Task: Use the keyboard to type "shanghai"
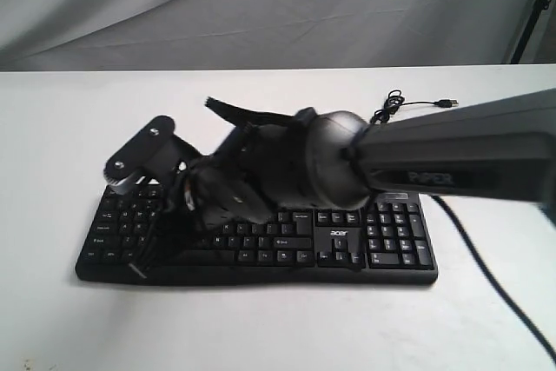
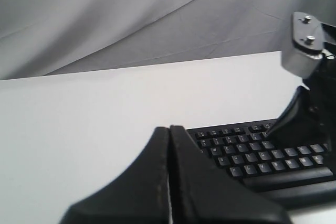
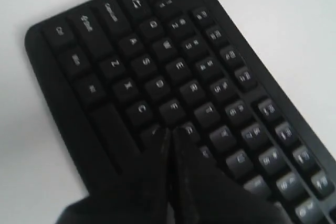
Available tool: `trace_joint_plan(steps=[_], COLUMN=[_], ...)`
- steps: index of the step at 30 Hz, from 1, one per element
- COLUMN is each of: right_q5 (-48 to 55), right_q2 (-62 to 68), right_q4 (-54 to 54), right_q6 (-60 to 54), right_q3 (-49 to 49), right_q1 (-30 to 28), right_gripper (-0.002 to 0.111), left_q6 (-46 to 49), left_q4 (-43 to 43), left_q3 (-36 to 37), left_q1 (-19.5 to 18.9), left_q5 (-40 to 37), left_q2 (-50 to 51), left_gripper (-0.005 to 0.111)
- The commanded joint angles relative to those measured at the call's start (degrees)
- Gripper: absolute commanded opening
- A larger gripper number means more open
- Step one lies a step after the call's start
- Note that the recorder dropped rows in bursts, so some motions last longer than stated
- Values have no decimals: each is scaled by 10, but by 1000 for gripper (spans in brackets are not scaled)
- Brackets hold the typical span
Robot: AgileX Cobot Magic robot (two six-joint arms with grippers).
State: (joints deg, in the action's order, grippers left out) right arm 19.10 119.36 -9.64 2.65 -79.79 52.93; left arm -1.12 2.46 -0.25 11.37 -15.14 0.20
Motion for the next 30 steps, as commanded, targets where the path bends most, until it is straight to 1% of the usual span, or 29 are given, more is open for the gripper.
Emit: trace_joint_plan(steps=[1, 7, 13, 22, 30], right_q5=[-57, -85, -132, -139, -137], right_q2=[-36, -23, -4, 10, 10], right_q4=[-3, 1, 2, 2, 2], right_q6=[38, 38, 38, 34, 30], right_q3=[78, 97, 97, 97, 97], right_q1=[-21, -29, -20, -34, -34], right_gripper=[0, 0, 0, 0, 0], left_q6=[-2, -2, -2, -2, -2], left_q4=[0, 0, 0, 0, 0], left_q3=[2, 2, 2, 2, 2], left_q1=[2, 2, 2, 2, 2], left_q5=[3, 3, 3, 3, 3], left_q2=[-2, -2, -2, -2, -2], left_gripper=[0, 0, 0, 0, 0])
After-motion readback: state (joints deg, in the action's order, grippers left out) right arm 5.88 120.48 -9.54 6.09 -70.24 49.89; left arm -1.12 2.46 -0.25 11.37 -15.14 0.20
